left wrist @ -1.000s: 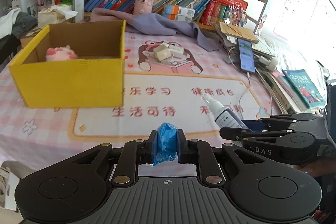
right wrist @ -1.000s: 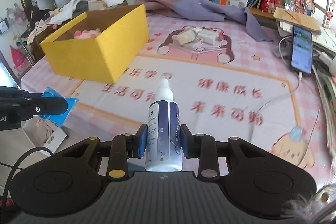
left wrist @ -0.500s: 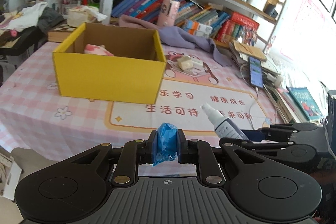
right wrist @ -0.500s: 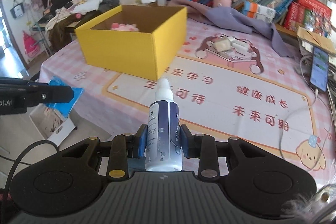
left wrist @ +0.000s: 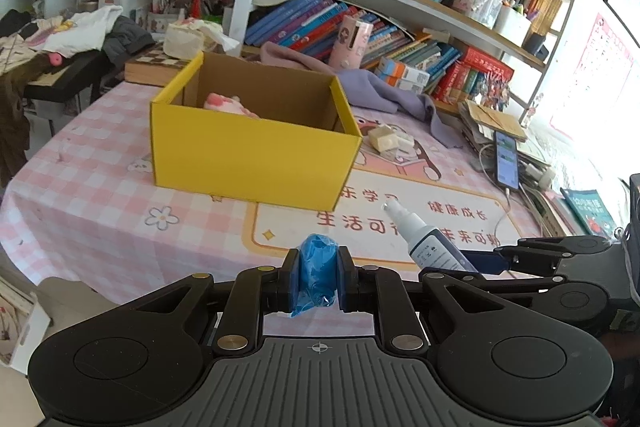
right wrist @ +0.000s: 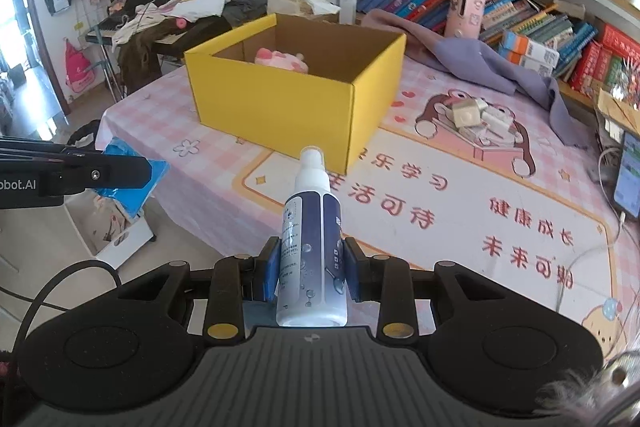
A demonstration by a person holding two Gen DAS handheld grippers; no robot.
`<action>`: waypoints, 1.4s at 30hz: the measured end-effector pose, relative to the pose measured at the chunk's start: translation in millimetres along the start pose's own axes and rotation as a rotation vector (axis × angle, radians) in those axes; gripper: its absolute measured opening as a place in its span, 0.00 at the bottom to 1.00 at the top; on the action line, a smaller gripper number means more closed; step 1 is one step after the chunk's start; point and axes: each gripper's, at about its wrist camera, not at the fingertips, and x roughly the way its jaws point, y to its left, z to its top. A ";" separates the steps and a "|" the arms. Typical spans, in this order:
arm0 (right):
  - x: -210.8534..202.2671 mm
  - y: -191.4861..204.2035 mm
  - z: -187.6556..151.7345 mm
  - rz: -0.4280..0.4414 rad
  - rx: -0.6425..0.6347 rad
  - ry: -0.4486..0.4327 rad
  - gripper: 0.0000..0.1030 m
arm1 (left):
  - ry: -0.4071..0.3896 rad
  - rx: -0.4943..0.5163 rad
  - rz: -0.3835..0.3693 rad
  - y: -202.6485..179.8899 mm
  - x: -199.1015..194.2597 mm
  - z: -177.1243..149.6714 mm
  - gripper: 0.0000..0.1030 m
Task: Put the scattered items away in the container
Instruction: 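Carry the blue packet in the left tool while the right tool carries the bottle toward the yellow box, then lower the packet into the box and open the left tool while the right tool releases the bottle inside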
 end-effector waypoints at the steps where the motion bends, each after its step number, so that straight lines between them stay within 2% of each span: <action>1: 1.1 2.3 1.7 0.002 -0.008 0.000 0.29 | -0.002 -0.004 0.002 2.2 -0.6 0.1 0.16; 11: 12.0 20.5 19.8 0.031 -0.088 -0.001 0.29 | -0.031 -0.056 0.032 22.9 -5.7 3.8 0.16; 21: 18.1 15.2 44.2 0.056 -0.113 -0.066 0.29 | -0.069 -0.087 0.046 30.9 1.5 19.5 0.16; 28: 30.7 -2.5 79.1 0.078 -0.099 -0.129 0.29 | -0.122 -0.059 0.056 31.5 14.4 57.1 0.16; 34: 45.2 -20.6 118.4 0.094 -0.118 -0.188 0.30 | -0.186 -0.001 0.051 25.3 36.7 102.6 0.16; 38: 67.4 -34.9 146.3 0.095 -0.157 -0.171 0.29 | -0.207 0.014 0.051 25.4 60.7 130.0 0.16; 42: 99.2 -48.7 171.9 0.096 -0.184 -0.135 0.30 | -0.180 0.009 0.064 32.2 97.0 155.9 0.16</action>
